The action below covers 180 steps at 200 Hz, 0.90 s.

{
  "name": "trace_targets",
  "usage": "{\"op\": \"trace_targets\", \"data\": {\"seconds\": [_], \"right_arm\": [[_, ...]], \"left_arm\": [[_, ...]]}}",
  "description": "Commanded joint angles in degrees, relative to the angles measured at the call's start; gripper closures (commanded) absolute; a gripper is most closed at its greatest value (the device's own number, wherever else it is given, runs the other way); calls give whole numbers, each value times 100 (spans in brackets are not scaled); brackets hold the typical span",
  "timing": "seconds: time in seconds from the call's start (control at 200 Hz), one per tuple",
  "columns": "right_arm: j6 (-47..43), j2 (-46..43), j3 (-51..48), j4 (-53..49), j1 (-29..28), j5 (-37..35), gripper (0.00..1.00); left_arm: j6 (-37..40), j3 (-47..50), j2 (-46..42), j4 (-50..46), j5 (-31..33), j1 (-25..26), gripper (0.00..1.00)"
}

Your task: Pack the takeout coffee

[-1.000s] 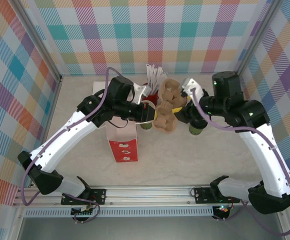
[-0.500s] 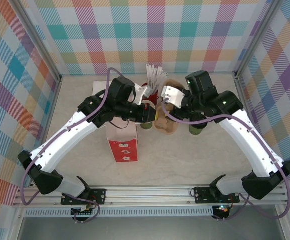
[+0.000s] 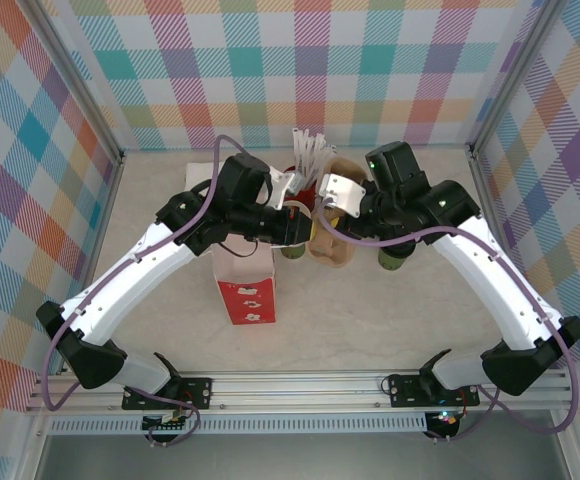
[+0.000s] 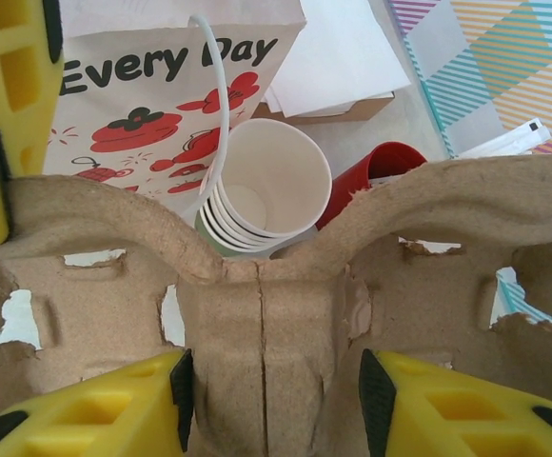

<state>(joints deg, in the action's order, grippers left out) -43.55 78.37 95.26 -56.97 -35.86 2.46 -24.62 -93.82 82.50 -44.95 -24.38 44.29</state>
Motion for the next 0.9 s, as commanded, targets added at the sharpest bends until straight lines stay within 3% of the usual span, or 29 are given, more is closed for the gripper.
{"op": "trace_targets", "data": {"seconds": [0.0, 0.055, 0.155, 0.225, 0.565, 0.895], "right_arm": [[4, 81, 2, -91, -44, 163, 51], [13, 104, 1, -111, -48, 210, 50], [13, 141, 10, -147, -42, 260, 40], [0, 157, 10, -133, -45, 280, 40], [31, 161, 71, -121, -46, 361, 55], [11, 186, 130, -242, -49, 281, 56]], "left_arm": [[60, -224, 1, 33, -23, 69, 93], [60, -233, 4, 28, -23, 63, 93], [69, -251, -6, 21, 0, 62, 93], [76, -253, -4, 17, -4, 65, 93], [104, -260, 26, -53, 73, 63, 92], [228, -367, -128, -363, 395, 60, 64]]}}
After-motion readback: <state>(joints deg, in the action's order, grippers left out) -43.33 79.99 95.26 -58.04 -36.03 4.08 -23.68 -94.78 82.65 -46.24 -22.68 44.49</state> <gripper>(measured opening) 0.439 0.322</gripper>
